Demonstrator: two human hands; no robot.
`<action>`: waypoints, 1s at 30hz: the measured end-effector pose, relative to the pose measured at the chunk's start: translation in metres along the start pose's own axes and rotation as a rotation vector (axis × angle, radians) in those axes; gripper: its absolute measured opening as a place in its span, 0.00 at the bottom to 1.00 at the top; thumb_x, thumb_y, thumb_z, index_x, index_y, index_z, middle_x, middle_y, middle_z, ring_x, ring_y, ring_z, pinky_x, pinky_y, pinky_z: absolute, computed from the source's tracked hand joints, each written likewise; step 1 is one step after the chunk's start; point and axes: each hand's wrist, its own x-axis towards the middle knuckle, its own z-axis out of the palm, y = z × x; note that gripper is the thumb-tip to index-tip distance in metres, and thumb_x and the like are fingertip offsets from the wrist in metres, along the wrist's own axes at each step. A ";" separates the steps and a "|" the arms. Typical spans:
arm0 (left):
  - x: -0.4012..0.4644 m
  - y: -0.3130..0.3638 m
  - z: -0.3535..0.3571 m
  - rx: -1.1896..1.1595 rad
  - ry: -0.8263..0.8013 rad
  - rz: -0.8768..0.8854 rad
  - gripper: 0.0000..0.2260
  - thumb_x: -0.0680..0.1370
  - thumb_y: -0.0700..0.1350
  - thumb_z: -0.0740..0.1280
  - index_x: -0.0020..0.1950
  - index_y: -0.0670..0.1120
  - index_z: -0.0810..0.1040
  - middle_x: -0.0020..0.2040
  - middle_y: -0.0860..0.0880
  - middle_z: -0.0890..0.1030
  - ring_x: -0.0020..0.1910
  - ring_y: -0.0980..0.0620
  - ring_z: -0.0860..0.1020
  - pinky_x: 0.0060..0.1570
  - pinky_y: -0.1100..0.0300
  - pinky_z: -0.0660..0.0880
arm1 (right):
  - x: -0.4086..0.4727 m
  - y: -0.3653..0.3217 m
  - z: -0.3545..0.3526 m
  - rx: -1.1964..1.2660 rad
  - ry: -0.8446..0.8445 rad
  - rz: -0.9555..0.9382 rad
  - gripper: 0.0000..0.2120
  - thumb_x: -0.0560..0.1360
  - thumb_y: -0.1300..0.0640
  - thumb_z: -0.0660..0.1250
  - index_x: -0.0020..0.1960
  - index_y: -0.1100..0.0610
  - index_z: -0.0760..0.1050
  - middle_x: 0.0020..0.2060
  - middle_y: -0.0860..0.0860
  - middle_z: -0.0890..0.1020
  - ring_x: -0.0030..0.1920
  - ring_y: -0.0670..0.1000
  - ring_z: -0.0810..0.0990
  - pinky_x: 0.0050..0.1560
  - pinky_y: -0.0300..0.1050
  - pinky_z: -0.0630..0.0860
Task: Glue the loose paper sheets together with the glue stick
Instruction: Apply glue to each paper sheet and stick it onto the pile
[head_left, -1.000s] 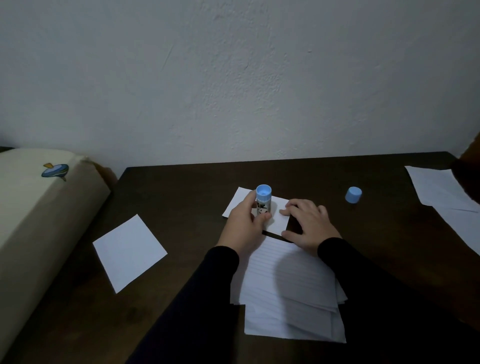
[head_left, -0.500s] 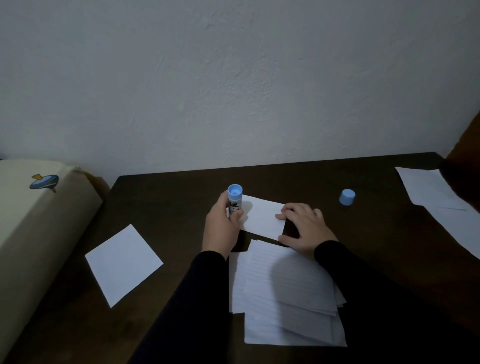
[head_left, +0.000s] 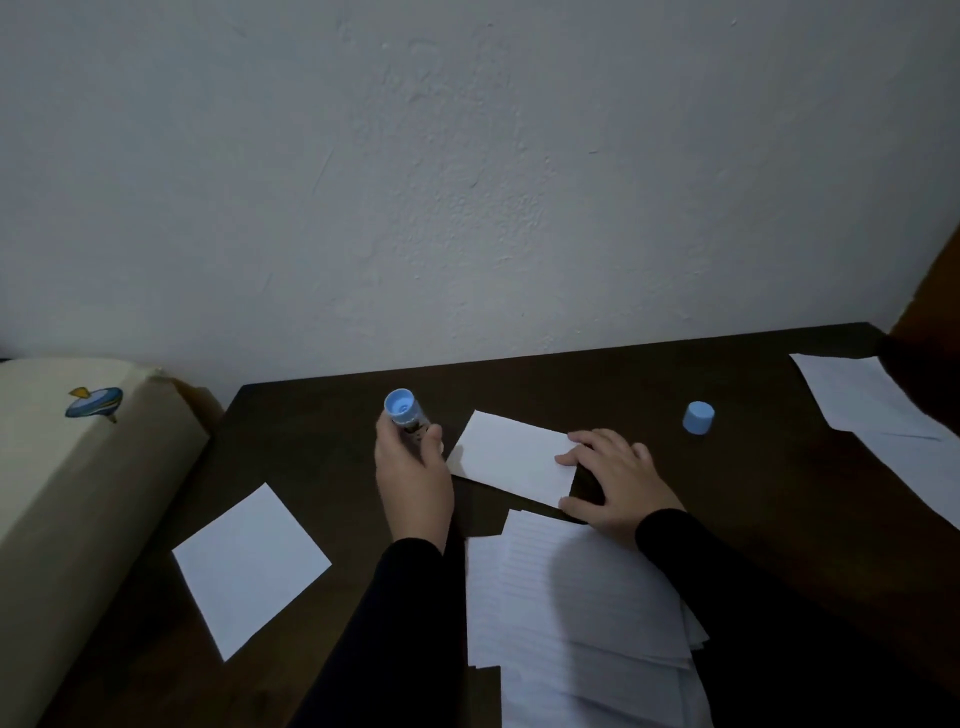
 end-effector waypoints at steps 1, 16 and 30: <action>0.000 0.001 0.000 0.000 -0.011 0.004 0.20 0.79 0.43 0.65 0.71 0.50 0.67 0.64 0.52 0.74 0.62 0.57 0.72 0.58 0.60 0.69 | -0.001 0.001 0.000 0.004 0.017 -0.003 0.23 0.73 0.37 0.62 0.66 0.43 0.70 0.69 0.44 0.64 0.71 0.46 0.57 0.66 0.49 0.52; -0.016 0.005 0.012 0.019 -0.345 0.078 0.16 0.79 0.47 0.67 0.66 0.53 0.69 0.57 0.57 0.77 0.56 0.59 0.74 0.50 0.64 0.70 | -0.003 0.002 0.002 0.124 0.031 0.023 0.09 0.75 0.49 0.64 0.55 0.46 0.74 0.73 0.41 0.63 0.76 0.44 0.49 0.73 0.55 0.46; -0.034 0.009 0.017 0.009 -0.441 0.094 0.11 0.79 0.47 0.66 0.60 0.53 0.71 0.52 0.56 0.78 0.48 0.60 0.76 0.39 0.70 0.69 | -0.008 -0.001 -0.001 0.122 0.042 -0.100 0.22 0.74 0.50 0.62 0.68 0.42 0.70 0.67 0.39 0.68 0.71 0.43 0.58 0.69 0.48 0.55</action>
